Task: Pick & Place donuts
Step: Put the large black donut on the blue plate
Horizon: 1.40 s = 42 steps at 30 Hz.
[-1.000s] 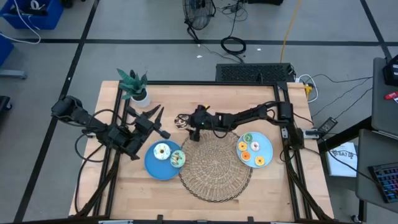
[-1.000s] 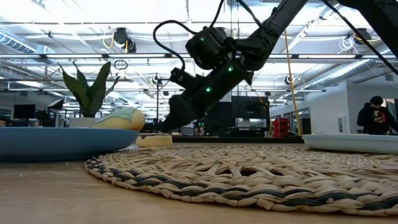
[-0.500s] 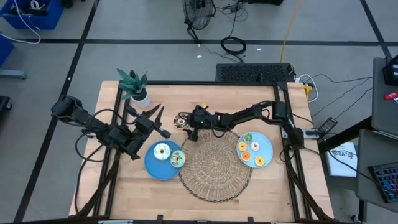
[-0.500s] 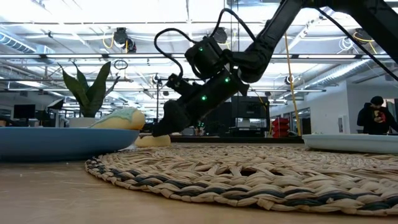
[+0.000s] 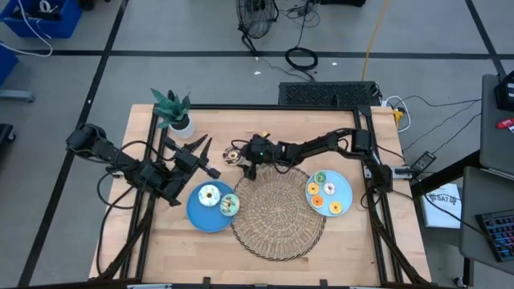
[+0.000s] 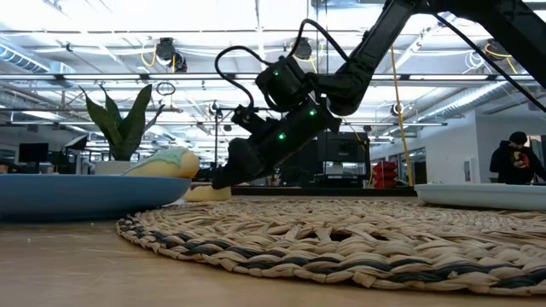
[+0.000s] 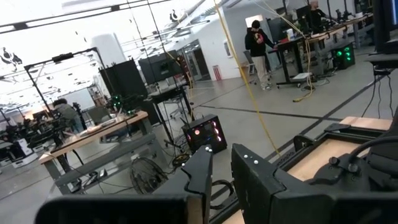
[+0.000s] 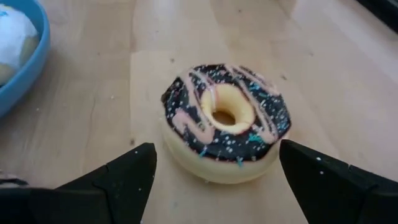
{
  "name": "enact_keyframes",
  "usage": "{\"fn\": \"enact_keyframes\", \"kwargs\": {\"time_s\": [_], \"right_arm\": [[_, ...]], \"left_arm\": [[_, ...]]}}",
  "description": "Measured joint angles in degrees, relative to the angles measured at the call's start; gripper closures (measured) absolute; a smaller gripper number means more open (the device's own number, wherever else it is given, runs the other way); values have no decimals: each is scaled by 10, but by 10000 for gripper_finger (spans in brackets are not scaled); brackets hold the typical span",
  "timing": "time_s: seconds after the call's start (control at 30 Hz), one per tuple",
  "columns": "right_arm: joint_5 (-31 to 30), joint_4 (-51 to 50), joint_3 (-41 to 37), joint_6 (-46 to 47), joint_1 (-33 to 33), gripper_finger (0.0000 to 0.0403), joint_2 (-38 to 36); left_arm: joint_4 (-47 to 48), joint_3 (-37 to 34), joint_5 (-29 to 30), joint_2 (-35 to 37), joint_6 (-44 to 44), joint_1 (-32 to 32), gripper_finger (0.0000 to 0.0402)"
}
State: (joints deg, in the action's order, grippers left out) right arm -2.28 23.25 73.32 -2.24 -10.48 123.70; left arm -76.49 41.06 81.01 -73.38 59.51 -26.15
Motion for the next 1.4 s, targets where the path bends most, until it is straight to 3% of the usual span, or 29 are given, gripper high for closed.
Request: {"fn": "enact_keyframes", "kwargs": {"time_s": [0.63, 1.4], "right_arm": [[11, 55, 9, -2, -3, 86, 29], [11, 52, 9, -2, -3, 265, 29]], "left_arm": [[0, 0, 0, 0, -3, 0, 337], [0, 0, 5, 0, -13, 1, 337]]}}
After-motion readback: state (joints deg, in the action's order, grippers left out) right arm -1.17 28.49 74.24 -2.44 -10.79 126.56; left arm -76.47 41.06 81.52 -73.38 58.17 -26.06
